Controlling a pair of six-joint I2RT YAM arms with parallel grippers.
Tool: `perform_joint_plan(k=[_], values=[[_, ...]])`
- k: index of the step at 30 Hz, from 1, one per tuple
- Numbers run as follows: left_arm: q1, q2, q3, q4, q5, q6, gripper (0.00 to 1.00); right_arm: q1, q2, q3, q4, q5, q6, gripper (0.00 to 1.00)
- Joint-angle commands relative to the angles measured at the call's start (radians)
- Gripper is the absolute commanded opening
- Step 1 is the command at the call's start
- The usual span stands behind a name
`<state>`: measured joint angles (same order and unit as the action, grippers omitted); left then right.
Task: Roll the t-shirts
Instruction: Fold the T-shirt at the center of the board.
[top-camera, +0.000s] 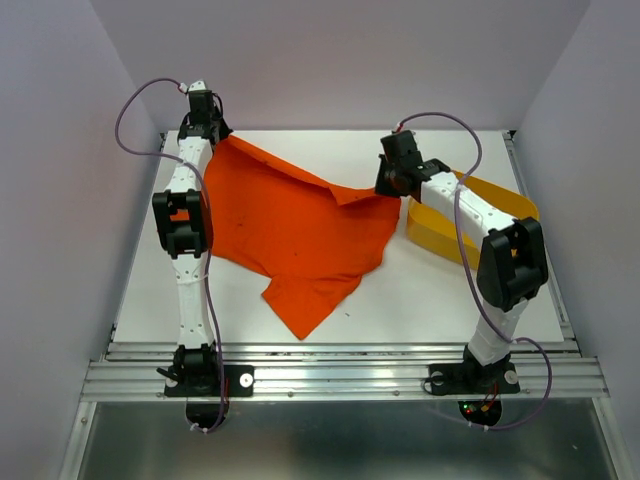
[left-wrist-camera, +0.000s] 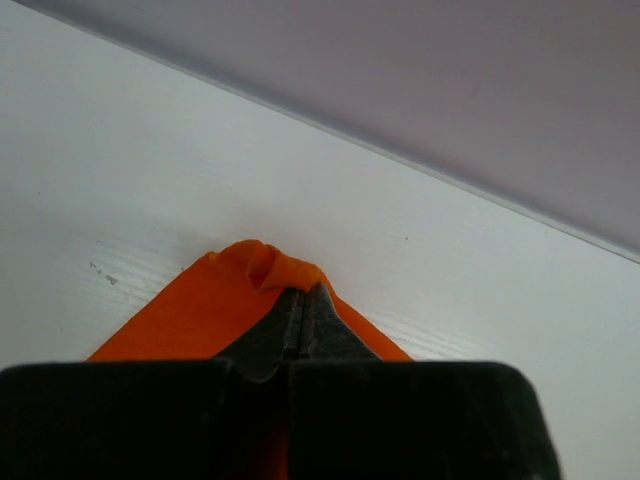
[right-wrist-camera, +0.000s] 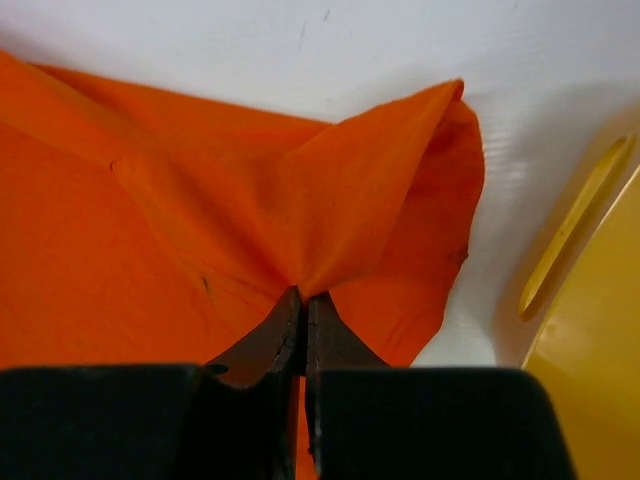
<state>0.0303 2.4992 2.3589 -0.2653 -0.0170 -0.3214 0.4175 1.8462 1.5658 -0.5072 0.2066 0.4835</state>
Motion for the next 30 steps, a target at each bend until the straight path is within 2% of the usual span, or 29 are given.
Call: perform_joint_plan(k=[1, 8, 18, 30], values=[[0.016, -0.017, 0.042, 0.04, -0.017, 0.024, 0.0, 0.027, -0.062, -0.068, 0.036, 0.014, 0.046, 0.01], [0.033, -0.025, 0.019, 0.029, -0.024, 0.022, 0.0, 0.096, -0.079, -0.148, 0.056, 0.016, 0.079, 0.01], [0.04, -0.03, -0.016, 0.014, -0.029, 0.024, 0.0, 0.125, -0.153, -0.282, 0.099, 0.025, 0.141, 0.01], [0.04, -0.042, -0.05, 0.003, -0.028, 0.024, 0.0, 0.155, -0.194, -0.319, 0.121, 0.085, 0.191, 0.01]])
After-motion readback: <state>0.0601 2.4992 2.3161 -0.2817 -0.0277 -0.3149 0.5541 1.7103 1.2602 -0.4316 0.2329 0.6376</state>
